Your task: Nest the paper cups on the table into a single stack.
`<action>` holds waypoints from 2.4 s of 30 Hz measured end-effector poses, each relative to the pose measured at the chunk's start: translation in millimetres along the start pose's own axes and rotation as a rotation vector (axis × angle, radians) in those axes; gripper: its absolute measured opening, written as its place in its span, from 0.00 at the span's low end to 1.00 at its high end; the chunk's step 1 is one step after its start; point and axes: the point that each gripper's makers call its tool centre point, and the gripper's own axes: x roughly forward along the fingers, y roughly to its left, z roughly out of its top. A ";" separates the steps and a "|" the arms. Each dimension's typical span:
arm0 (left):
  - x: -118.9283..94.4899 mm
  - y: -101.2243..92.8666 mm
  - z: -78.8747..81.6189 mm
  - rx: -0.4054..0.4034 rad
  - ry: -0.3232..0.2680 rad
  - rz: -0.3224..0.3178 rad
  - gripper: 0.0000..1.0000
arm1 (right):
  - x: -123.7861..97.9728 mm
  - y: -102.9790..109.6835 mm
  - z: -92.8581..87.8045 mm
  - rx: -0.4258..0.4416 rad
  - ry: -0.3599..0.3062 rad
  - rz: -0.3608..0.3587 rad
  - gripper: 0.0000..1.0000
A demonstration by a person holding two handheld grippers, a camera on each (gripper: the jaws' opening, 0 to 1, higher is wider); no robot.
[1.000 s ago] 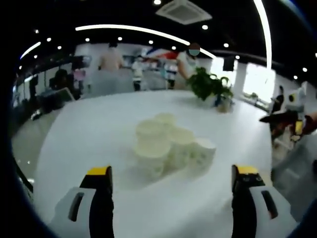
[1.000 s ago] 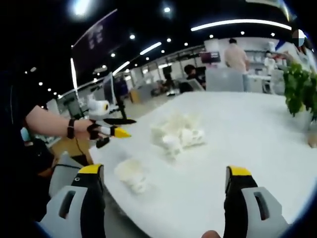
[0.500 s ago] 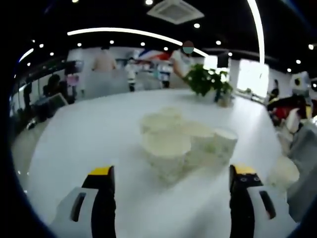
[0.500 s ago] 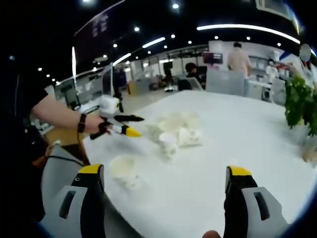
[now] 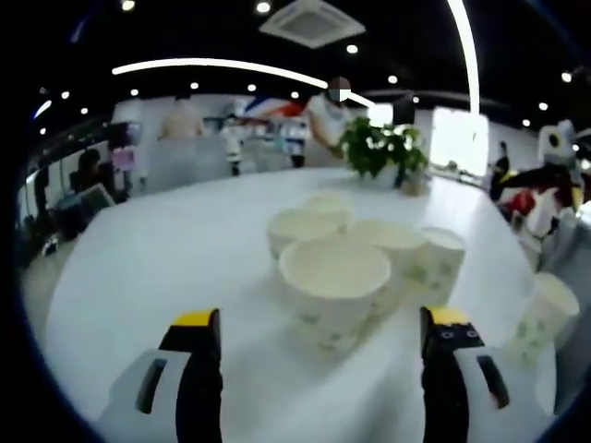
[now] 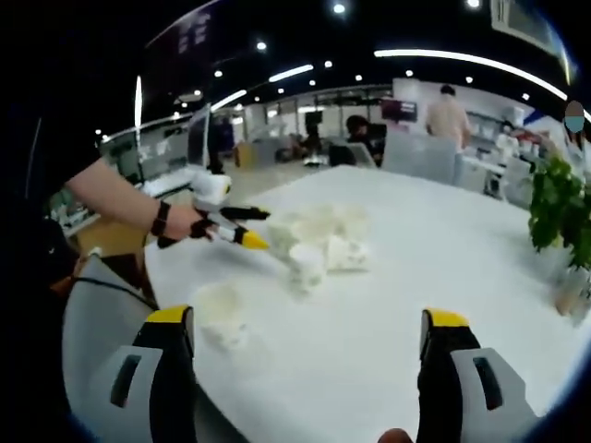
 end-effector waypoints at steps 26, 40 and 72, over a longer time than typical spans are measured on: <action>22.5 1.5 8.1 0.070 -0.026 -0.092 0.44 | -3.8 -35.3 -0.2 0.058 -0.008 -0.123 1.00; 18.5 -2.6 6.1 0.048 -0.036 -0.096 0.39 | -0.3 -35.1 -1.2 0.052 0.004 -0.106 1.00; -48.2 -33.7 65.7 0.092 -0.157 -0.043 0.38 | -4.6 -13.8 5.2 0.000 -0.010 -0.039 1.00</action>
